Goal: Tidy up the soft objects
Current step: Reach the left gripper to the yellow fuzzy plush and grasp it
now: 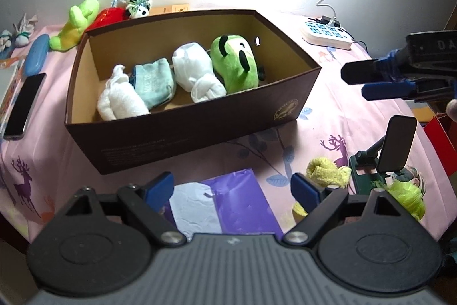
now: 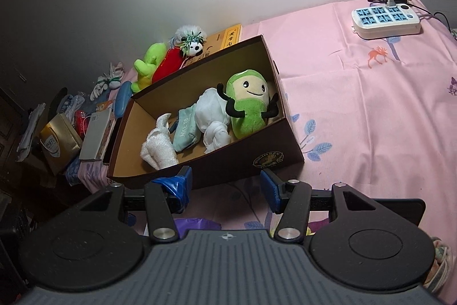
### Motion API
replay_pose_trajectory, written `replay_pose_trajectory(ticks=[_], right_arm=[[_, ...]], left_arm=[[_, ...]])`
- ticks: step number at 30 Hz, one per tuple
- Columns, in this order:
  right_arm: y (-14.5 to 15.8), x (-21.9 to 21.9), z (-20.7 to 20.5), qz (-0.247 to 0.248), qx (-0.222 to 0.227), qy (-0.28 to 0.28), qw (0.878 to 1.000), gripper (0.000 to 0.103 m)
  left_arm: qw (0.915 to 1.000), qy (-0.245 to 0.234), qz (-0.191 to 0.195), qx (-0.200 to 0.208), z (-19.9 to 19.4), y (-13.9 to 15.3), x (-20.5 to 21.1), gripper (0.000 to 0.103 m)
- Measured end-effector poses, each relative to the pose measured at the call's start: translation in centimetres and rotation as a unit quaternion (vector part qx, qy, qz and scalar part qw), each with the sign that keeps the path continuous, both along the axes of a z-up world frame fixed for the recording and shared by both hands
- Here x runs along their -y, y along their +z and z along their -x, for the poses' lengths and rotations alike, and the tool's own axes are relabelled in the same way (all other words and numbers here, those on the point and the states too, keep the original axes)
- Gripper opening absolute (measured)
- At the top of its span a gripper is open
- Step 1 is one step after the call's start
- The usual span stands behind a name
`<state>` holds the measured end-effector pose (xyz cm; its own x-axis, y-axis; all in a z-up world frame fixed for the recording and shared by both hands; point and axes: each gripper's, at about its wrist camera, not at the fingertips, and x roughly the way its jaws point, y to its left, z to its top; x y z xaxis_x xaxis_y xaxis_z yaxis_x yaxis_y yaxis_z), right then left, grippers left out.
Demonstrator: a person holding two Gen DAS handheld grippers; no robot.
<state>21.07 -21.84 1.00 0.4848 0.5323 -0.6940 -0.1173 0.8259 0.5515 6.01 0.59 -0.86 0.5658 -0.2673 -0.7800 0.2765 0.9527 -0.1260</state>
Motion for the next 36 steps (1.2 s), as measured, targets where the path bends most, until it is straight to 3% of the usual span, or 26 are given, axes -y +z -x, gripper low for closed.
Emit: replay_pose_trajectory(ticks=[7,18,29,36], right_arm=[[-0.1,2.1,2.6,-0.007,0.012,0.001,1.000,0.037],[-1.0,6.6,6.1,-0.044,-0.006,0.007,0.999,0.038],[-3.9,9.8,8.7,-0.060,-0.044,0.015,0.997,0.038],[-6.1,11.7,9.2,-0.068,-0.064,0.002,0.996,0.038]], left_arm=[[0.9992,0.024,-0.026,-0.019,0.4,-0.3,2.1,0.089],[0.9977,0.042,-0.046,-0.025,1.7,-0.2,6.7,0.089],[0.9950,0.067,-0.057,-0.046,2.3,-1.4,9.8,0.089],[0.9952,0.057,-0.050,-0.062,1.8,-2.1,12.0,0.089]])
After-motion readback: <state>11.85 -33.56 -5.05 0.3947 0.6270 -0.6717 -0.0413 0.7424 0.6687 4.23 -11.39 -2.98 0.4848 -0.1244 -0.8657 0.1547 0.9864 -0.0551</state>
